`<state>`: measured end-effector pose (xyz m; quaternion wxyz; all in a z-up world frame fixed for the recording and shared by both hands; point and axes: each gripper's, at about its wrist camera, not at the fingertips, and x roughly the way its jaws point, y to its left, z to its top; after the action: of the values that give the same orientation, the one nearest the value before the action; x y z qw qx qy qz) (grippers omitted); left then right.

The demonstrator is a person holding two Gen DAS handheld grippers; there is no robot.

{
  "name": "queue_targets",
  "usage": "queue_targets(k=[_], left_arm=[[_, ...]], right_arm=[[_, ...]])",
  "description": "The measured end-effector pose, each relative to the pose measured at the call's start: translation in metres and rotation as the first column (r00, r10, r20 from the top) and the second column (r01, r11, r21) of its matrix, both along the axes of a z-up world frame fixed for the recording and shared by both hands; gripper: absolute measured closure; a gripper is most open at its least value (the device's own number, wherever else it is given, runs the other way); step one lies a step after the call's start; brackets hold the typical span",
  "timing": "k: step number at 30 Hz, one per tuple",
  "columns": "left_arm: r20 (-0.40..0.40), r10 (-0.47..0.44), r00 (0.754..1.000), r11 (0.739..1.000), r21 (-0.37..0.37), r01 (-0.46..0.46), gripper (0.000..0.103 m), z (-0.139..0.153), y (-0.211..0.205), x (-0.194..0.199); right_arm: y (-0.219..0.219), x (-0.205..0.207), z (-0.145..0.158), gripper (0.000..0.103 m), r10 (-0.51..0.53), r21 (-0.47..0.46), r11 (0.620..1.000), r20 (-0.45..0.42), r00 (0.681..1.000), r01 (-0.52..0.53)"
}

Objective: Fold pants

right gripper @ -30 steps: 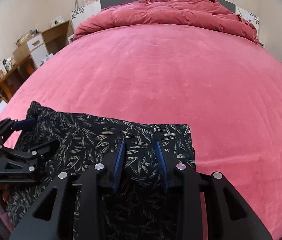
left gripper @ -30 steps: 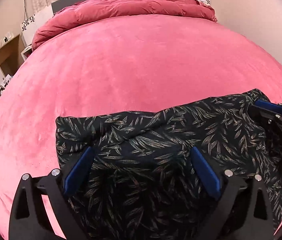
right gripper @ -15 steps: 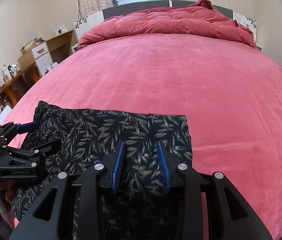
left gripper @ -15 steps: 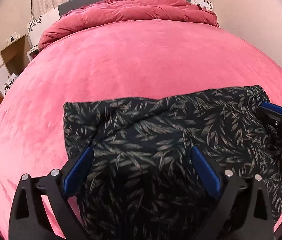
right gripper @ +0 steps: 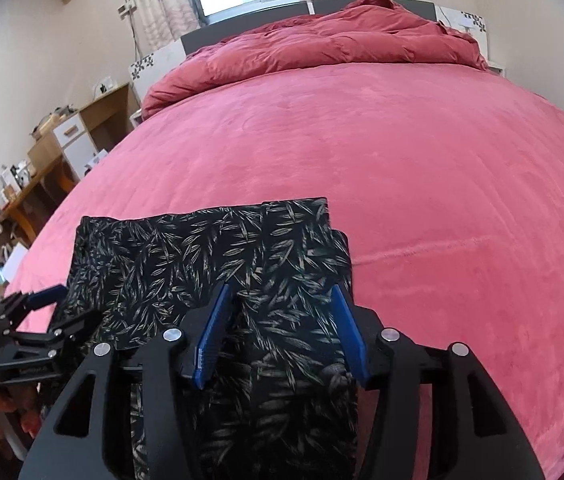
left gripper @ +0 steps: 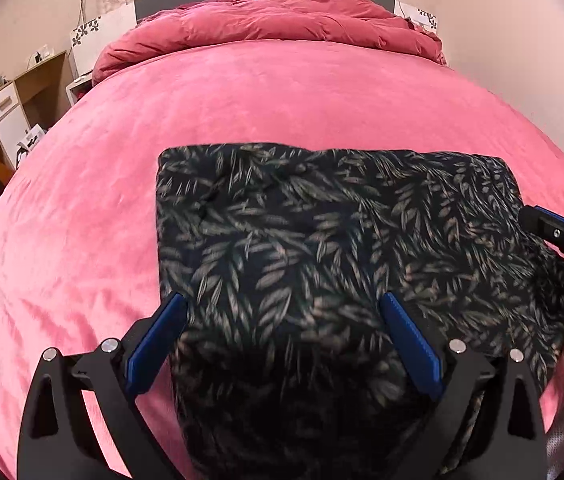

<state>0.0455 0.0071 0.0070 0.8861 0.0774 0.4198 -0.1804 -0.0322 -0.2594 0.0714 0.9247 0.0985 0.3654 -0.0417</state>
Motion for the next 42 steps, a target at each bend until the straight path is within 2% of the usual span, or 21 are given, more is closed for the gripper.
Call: queue_targets(k=[2,5,7,9,11,14,16,20,23,25,27,28,31,34,36,38,40,42], left_arm=[[-0.006,0.001,1.000,1.000,-0.008,-0.001,0.005,-0.001,0.003,-0.004],[-0.014,-0.004,1.000,1.000,-0.027,0.004,0.005,-0.002,0.010,-0.012],[-0.024,-0.005,1.000,0.999,-0.040,0.004,0.003,-0.004,0.017,-0.018],[-0.042,-0.006,0.999,0.998,-0.059,0.003,0.003,-0.008,0.025,-0.024],[-0.094,-0.010,0.996,0.992,-0.127,-0.002,0.003,-0.014,0.039,-0.028],[-0.184,-0.023,0.983,0.966,-0.257,-0.026,0.003,-0.025,0.063,-0.030],[-0.208,-0.053,0.977,0.950,-0.311,-0.015,0.003,-0.031,0.074,-0.032],[-0.193,-0.131,0.972,0.937,-0.346,0.058,0.003,-0.037,0.083,-0.040],[-0.223,-0.161,0.961,0.912,-0.405,0.059,0.003,-0.040,0.089,-0.039],[-0.246,-0.191,0.950,0.885,-0.461,0.058,0.003,-0.040,0.090,-0.036],[-0.264,-0.226,0.938,0.863,-0.501,0.067,0.004,-0.040,0.087,-0.033],[-0.267,-0.240,0.934,0.858,-0.508,0.075,0.004,-0.040,0.083,-0.032],[-0.258,-0.225,0.940,0.882,-0.464,0.084,0.019,-0.042,0.071,-0.031],[-0.259,-0.204,0.944,0.890,-0.451,0.069,0.029,-0.039,0.063,-0.029],[-0.251,-0.197,0.948,0.899,-0.432,0.072,0.040,-0.035,0.063,-0.029],[-0.200,-0.179,0.963,0.915,-0.393,0.088,0.052,-0.024,0.061,-0.036],[-0.146,-0.163,0.976,0.932,-0.347,0.104,0.059,-0.013,0.057,-0.043],[-0.098,-0.158,0.983,0.942,-0.313,0.121,0.063,-0.003,0.055,-0.050]], right_arm=[[-0.001,-0.003,-0.001,0.052,-0.006,0.011,1.000,-0.005,1.000,0.006],[-0.004,-0.006,-0.004,0.040,-0.012,0.042,0.999,-0.020,1.000,0.013],[-0.005,-0.007,-0.006,0.039,-0.013,0.061,0.998,-0.032,0.999,0.015],[-0.008,-0.008,-0.009,0.031,-0.016,0.078,0.997,-0.048,0.999,0.020],[-0.013,-0.009,-0.013,0.028,-0.023,0.113,0.993,-0.067,0.998,0.030],[-0.025,-0.011,-0.020,0.026,-0.030,0.200,0.978,-0.097,0.995,0.049],[-0.033,-0.014,-0.026,0.026,-0.040,0.258,0.964,-0.116,0.992,0.069],[-0.047,-0.026,-0.038,0.025,-0.040,0.411,0.907,-0.131,0.991,0.091],[-0.048,-0.030,-0.044,0.025,0.002,0.493,0.868,-0.134,0.991,0.065],[-0.043,-0.028,-0.046,0.025,0.035,0.508,0.860,-0.142,0.989,0.043],[-0.039,-0.026,-0.047,0.025,0.041,0.487,0.872,-0.154,0.987,0.040],[-0.039,-0.024,-0.046,0.025,0.042,0.483,0.875,-0.155,0.987,0.039],[-0.032,-0.023,-0.046,0.031,0.049,0.454,0.890,-0.161,0.986,0.030],[-0.029,-0.019,-0.045,0.040,0.059,0.430,0.902,-0.164,0.985,0.018],[-0.025,-0.017,-0.042,0.061,0.081,0.436,0.900,-0.147,0.986,-0.009],[-0.018,-0.016,-0.036,0.065,0.100,0.409,0.911,-0.121,0.988,-0.042],[-0.007,-0.017,-0.030,0.067,0.110,0.354,0.933,-0.095,0.989,-0.069],[-0.004,-0.018,-0.025,0.069,0.114,0.340,0.937,-0.068,0.991,-0.085]])
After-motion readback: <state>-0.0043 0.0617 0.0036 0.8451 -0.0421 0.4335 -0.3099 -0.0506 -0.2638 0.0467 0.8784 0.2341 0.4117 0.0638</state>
